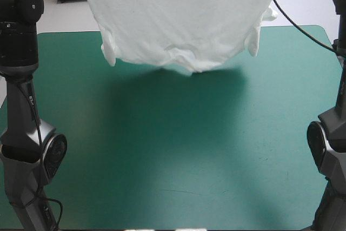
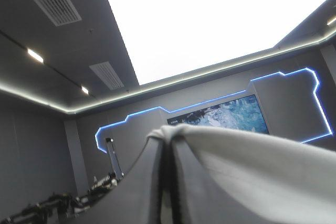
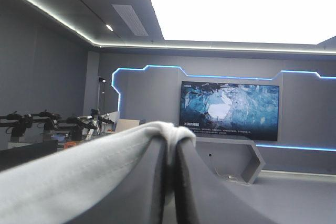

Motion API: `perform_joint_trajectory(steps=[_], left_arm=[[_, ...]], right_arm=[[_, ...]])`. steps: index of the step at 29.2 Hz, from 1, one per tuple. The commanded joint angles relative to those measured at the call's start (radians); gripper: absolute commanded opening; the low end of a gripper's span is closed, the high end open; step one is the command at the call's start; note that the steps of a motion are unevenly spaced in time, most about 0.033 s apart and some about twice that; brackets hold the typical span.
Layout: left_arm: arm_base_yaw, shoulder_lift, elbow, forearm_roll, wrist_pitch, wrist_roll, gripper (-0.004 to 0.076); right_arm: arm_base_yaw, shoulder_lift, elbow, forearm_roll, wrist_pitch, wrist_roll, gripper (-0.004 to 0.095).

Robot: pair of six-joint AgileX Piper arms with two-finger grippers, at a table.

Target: Fold the cloth

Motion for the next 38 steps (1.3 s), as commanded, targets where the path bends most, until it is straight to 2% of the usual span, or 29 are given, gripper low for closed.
perform_joint_trajectory(steps=[1, 2, 6, 12, 20, 22, 29, 38], left_arm=[[0.065, 0.008, -0.004, -0.177, -0.049, -0.019, -0.0022], [0.072, 0.038, 0.010, -0.211, 0.001, 0.020, -0.0022], [0.072, 0.098, 0.030, -0.201, 0.142, 0.031, -0.0022], [0.072, 0.188, 0.036, -0.201, 0.365, -0.031, -0.0022], [0.072, 0.263, 0.036, -0.250, 0.837, -0.057, -0.0022], [0.072, 0.273, 0.036, -0.253, 0.919, -0.081, -0.0022], [0.070, 0.230, 0.152, -0.295, 0.934, -0.110, -0.0022], [0.068, 0.047, 0.706, -0.335, 0.932, -0.084, -0.0022]], right_arm=[[-0.051, -0.004, 0.001, 0.111, -0.037, -0.047, -0.0013], [-0.055, 0.017, 0.027, 0.156, -0.014, -0.092, -0.0013], [-0.051, 0.066, 0.090, 0.192, 0.047, -0.157, -0.0013], [-0.047, 0.137, 0.191, 0.190, 0.266, -0.184, -0.0013], [-0.047, 0.147, 0.321, 0.193, 0.477, -0.196, -0.0013], [-0.047, 0.147, 0.361, 0.201, 0.543, -0.196, -0.0013], [-0.047, 0.141, 0.517, 0.238, 0.645, -0.204, -0.0013], [-0.047, 0.099, 0.715, 0.260, 0.685, -0.218, -0.0013]])
